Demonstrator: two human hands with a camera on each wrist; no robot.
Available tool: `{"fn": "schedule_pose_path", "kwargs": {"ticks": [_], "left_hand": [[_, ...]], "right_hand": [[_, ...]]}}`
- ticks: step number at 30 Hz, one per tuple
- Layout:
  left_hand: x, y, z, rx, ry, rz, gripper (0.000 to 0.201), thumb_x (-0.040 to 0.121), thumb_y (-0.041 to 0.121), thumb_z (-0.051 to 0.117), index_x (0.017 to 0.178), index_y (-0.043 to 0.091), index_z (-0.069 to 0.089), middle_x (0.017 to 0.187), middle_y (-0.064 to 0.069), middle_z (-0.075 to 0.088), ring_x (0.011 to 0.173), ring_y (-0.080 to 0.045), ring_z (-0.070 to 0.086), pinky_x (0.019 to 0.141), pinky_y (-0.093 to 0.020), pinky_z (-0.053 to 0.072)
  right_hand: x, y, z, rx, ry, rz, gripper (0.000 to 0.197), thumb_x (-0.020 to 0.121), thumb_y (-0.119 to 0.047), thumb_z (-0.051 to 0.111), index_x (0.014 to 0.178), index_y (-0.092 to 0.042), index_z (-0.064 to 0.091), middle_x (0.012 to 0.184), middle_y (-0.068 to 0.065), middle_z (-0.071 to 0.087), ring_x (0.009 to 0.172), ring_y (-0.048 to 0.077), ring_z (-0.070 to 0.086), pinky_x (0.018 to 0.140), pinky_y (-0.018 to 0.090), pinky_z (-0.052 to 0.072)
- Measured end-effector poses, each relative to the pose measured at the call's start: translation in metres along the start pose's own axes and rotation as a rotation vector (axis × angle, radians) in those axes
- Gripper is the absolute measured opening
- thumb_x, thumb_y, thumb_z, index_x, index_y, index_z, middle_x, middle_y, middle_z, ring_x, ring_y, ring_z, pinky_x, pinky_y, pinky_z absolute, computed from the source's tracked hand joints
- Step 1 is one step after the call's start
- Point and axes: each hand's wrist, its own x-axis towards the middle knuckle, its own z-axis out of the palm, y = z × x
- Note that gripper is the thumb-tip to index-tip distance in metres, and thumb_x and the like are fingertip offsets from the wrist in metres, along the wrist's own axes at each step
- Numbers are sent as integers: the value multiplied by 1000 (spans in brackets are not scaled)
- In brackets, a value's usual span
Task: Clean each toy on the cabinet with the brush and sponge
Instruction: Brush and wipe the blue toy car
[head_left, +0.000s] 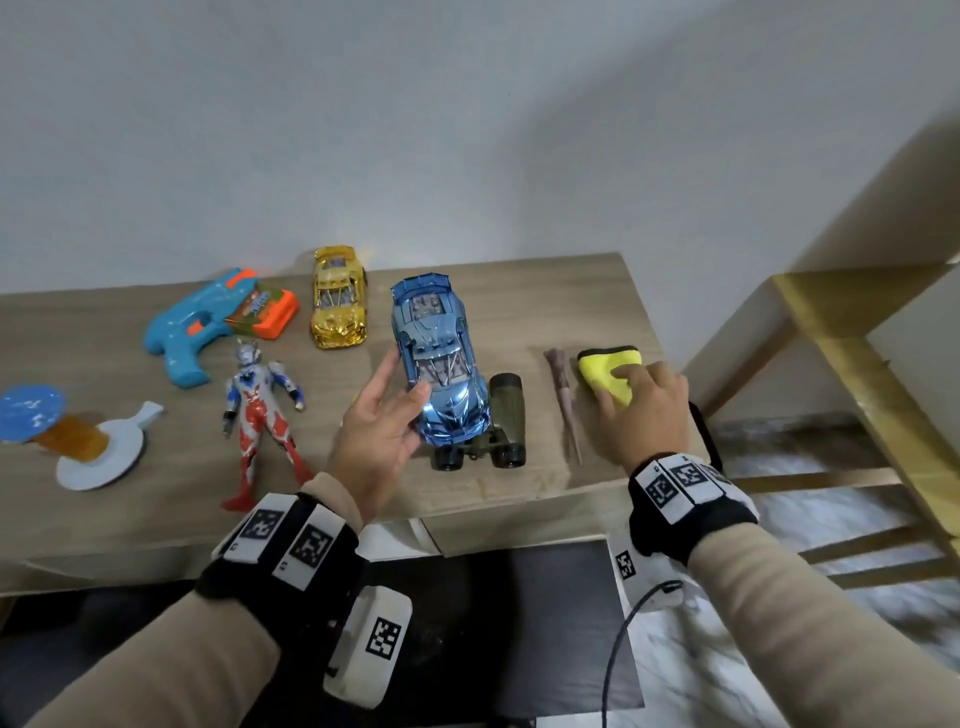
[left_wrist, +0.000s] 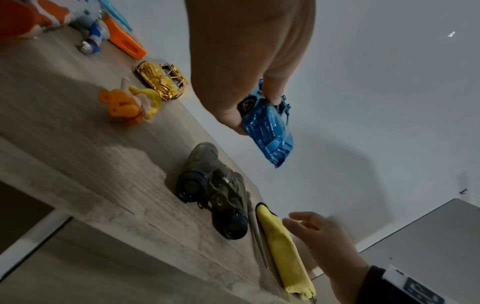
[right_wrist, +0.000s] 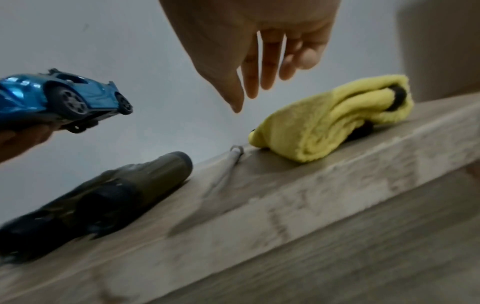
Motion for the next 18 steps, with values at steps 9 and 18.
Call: {"fn": "schedule_pose_path", "kwargs": {"ticks": [9, 18], "left_hand": [[-9, 15, -5, 9, -6, 41, 81, 74, 11, 61, 147, 26, 30, 131, -11, 59, 114, -23, 62, 92, -36, 53], [-43, 49, -49, 18, -155, 62, 68, 75, 12, 63, 136, 38, 43, 140, 3, 48, 126, -23, 52, 106, -51, 39]], "right_hand": [[23, 26, -3, -71, -326, -1, 40, 80, -14, 65, 120, -15, 61, 123, 24, 50, 109, 42, 51, 97, 39, 37], [-8, -132, -63, 355, -264, -392, 47, 86, -22, 61, 131, -33, 48, 126, 7, 55, 115, 22, 50, 96, 30, 35]]}}
